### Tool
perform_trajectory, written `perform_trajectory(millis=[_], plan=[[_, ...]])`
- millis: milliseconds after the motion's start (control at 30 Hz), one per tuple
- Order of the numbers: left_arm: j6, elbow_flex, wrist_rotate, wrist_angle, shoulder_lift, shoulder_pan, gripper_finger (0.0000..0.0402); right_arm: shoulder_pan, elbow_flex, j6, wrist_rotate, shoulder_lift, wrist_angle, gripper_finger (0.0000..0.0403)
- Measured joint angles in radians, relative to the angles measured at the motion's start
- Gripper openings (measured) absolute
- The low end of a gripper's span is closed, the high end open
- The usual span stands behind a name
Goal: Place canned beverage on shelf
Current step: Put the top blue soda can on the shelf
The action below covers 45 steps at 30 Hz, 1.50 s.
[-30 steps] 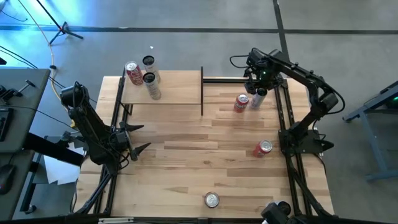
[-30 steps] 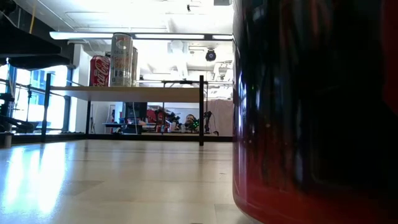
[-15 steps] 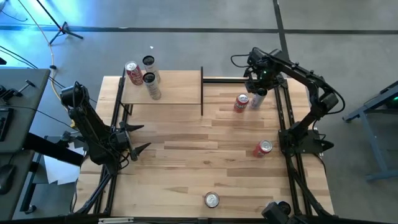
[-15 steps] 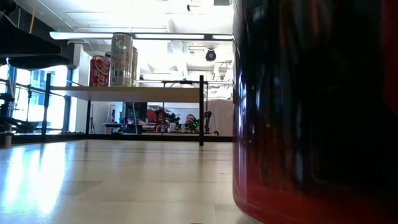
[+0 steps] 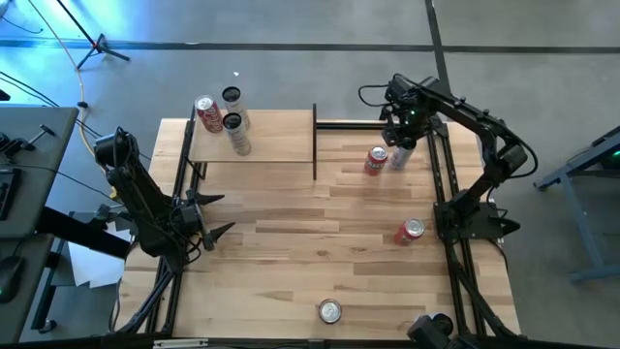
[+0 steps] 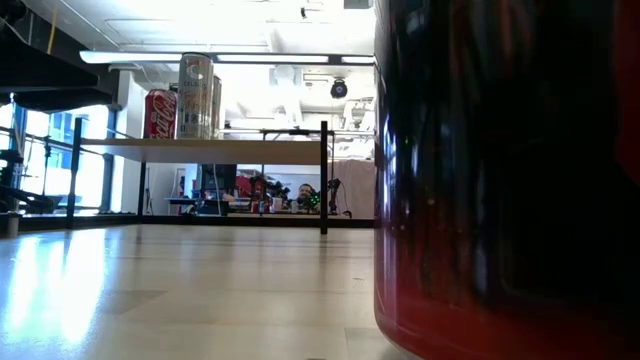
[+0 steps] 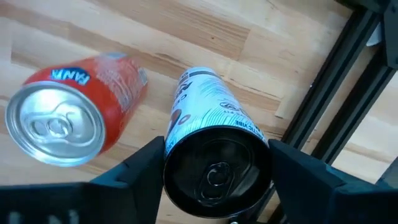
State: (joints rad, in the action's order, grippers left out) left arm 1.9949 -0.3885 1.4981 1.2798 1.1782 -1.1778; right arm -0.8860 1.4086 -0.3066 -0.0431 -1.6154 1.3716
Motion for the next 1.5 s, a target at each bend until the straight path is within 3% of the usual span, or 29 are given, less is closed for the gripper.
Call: perform_trajectory(millis=[267,467,633,1133,1500], plan=[[0.000,0.000,0.000,0.000,0.000,0.000,0.0400,0.001,0.000,0.248,0.004,0.000,0.073,0.0240],[-0.001,0.000,0.000,0.000,0.000,0.000,0.0400,0.018,-0.001,0.497,0.091,0.000,0.088,0.0240],[0.000,0.000,0.000,0.000,0.000,0.000,0.0400,0.068,-0.001,0.593,0.106,0.000,0.073,0.0240],[-0.001,0.000,0.000,0.000,0.000,0.000,0.0400,0.379,0.000,0.493,0.078,0.000,0.032,0.0240],[0.000,0.000,0.000,0.000,0.000,0.000,0.0400,0.599,0.000,0.465,0.040,0.000,-0.197,0.0240]])
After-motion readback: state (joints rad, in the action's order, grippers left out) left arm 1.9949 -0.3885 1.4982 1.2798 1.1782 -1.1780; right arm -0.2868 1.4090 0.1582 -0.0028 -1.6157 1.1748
